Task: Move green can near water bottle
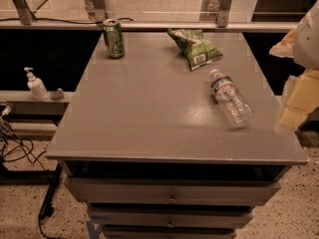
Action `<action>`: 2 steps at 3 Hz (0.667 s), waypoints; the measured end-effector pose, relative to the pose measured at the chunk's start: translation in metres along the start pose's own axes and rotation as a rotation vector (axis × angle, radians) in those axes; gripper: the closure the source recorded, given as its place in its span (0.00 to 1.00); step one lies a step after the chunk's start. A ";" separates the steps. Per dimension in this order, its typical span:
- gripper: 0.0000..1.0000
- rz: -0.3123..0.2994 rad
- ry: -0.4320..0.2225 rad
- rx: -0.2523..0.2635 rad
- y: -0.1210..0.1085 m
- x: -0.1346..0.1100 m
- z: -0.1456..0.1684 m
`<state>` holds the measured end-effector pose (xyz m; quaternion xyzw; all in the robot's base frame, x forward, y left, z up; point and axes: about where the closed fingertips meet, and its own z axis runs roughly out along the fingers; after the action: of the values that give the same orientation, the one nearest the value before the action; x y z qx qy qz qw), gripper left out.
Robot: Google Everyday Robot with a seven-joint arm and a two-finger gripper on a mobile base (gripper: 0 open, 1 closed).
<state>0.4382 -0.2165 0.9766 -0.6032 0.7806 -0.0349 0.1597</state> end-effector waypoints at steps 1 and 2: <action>0.00 0.000 0.000 0.000 0.000 0.000 0.000; 0.00 0.023 -0.051 0.018 -0.006 -0.004 0.002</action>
Offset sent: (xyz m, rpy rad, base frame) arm 0.0196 0.0040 -0.0049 0.1291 -0.0497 -0.0324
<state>0.4457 -0.2142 0.9766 -0.5936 0.7828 -0.0247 0.1851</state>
